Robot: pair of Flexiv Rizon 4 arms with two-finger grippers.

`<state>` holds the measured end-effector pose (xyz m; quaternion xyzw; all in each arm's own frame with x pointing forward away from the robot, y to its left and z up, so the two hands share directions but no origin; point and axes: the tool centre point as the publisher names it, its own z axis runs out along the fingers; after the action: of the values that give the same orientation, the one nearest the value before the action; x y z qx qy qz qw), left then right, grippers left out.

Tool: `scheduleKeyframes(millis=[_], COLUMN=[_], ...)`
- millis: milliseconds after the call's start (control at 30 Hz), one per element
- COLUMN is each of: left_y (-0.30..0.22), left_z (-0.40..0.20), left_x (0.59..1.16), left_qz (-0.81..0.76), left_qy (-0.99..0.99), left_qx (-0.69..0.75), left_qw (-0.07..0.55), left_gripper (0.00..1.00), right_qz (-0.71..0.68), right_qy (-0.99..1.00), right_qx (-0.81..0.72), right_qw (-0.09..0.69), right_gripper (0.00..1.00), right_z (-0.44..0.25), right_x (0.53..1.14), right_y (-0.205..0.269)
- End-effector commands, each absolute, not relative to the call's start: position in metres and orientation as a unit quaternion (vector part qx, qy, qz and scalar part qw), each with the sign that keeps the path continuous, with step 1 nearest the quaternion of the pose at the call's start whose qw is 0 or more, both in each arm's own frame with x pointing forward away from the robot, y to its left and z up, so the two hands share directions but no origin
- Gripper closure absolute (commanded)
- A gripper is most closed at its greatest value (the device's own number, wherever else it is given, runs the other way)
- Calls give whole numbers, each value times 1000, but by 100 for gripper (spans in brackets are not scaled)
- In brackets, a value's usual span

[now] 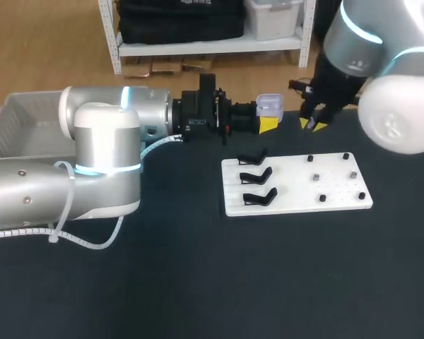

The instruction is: Pick up each earbud case from the left stands, insert the matching earbuds, close the lid, and place the case in the box.

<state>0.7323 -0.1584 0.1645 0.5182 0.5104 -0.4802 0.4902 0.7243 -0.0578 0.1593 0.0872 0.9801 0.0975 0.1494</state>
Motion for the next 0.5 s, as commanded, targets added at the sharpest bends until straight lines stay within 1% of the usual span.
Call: scheduleKeyframes(millis=[33, 300, 500], left_y=[-158, -158, -158], left_z=[163, 163, 163], left_x=[732, 732, 732], left_qz=[-480, -480, -480], left_qy=[508, 508, 508], left_qx=[517, 517, 517], left_qw=[494, 494, 494], left_gripper=[100, 100, 100], right_qz=[92, 80, 87], right_qy=[982, 988, 980], right_qx=[58, -33, -100], right_qw=[152, 130, 145], right_gripper=[100, 100, 100], right_z=[193, 220, 239], right_x=[701, 682, 677], right_y=[-57, -39, -18])
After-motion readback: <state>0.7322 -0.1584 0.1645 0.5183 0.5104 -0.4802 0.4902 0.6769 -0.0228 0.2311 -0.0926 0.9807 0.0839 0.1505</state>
